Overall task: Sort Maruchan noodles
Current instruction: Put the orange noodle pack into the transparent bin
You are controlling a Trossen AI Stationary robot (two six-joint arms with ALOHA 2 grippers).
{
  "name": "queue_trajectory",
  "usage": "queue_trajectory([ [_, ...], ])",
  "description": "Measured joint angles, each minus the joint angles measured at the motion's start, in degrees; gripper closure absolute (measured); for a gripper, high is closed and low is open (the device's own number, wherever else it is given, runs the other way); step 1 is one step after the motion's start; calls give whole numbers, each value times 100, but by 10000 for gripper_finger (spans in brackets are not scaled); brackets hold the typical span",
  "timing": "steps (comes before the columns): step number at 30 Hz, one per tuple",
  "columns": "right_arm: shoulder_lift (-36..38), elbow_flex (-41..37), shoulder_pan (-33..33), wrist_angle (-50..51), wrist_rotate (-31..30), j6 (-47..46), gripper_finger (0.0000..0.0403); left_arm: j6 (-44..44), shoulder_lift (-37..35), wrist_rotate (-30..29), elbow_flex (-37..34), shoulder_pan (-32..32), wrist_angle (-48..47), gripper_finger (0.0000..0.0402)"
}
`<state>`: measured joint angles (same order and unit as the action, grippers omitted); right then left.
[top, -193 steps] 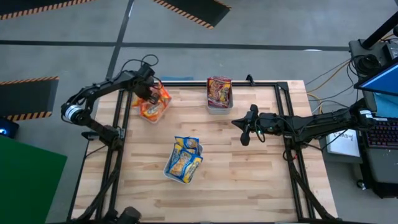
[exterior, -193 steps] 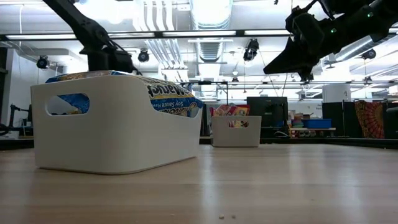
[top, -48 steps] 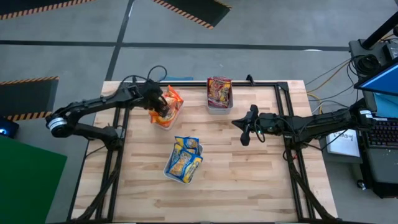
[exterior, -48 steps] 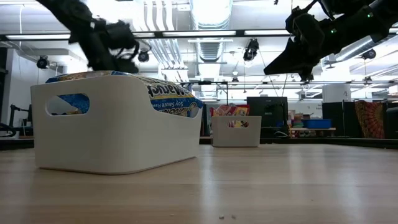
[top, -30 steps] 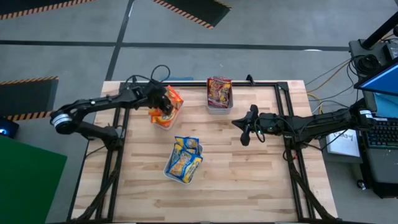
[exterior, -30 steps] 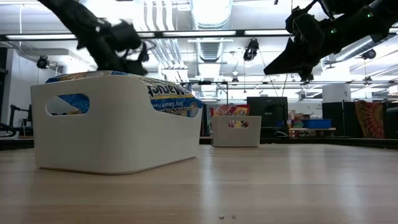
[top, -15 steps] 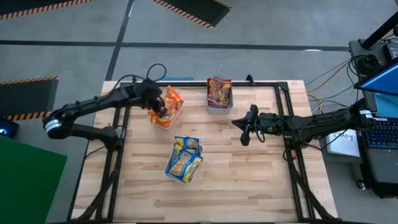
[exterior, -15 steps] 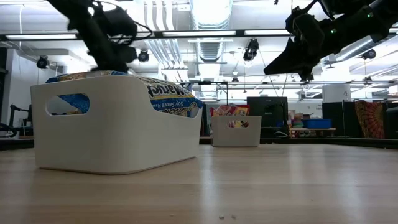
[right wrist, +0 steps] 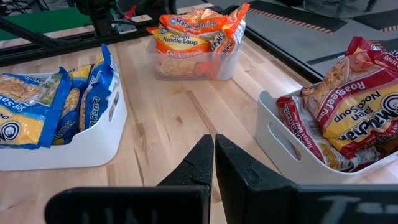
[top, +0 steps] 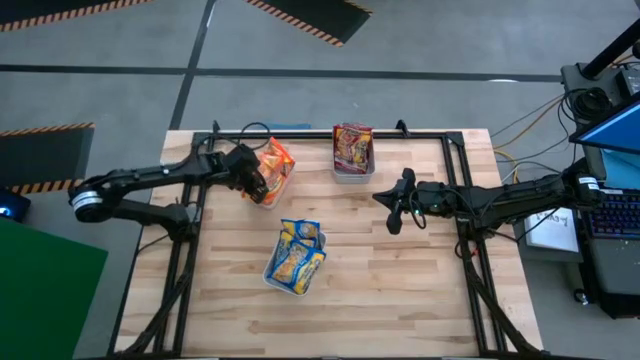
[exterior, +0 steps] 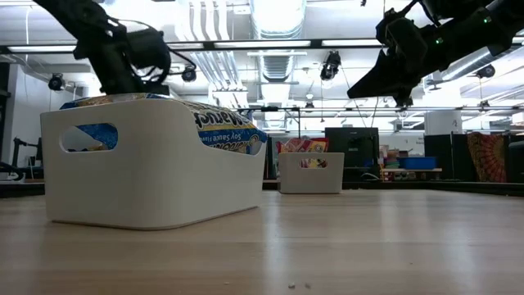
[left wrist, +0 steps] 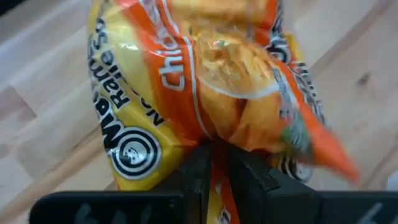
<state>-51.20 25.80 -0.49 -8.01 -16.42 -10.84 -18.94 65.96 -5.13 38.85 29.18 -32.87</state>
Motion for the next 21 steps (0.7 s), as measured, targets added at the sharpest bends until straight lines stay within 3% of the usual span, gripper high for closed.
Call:
queue_trajectory([
  [4, 0, 0, 0, 0, 2, -2, 394, -39, 68, 10, 34, -68, -40, 363],
  [10, -1, 0, -2, -2, -1, -5, 394, 242, -153, 56, 733, -144, -1014, 363],
  [13, -2, 0, -2, 0, -1, -21, 394, 290, -206, -245, 914, -142, -1547, 363],
  [17, -1, 0, -2, 0, -1, -28, 394, 162, -188, -783, 817, -141, -1570, 363],
  [21, 0, 0, -2, 0, -1, -19, 394, -23, -33, -897, 477, -141, -1274, 363],
])
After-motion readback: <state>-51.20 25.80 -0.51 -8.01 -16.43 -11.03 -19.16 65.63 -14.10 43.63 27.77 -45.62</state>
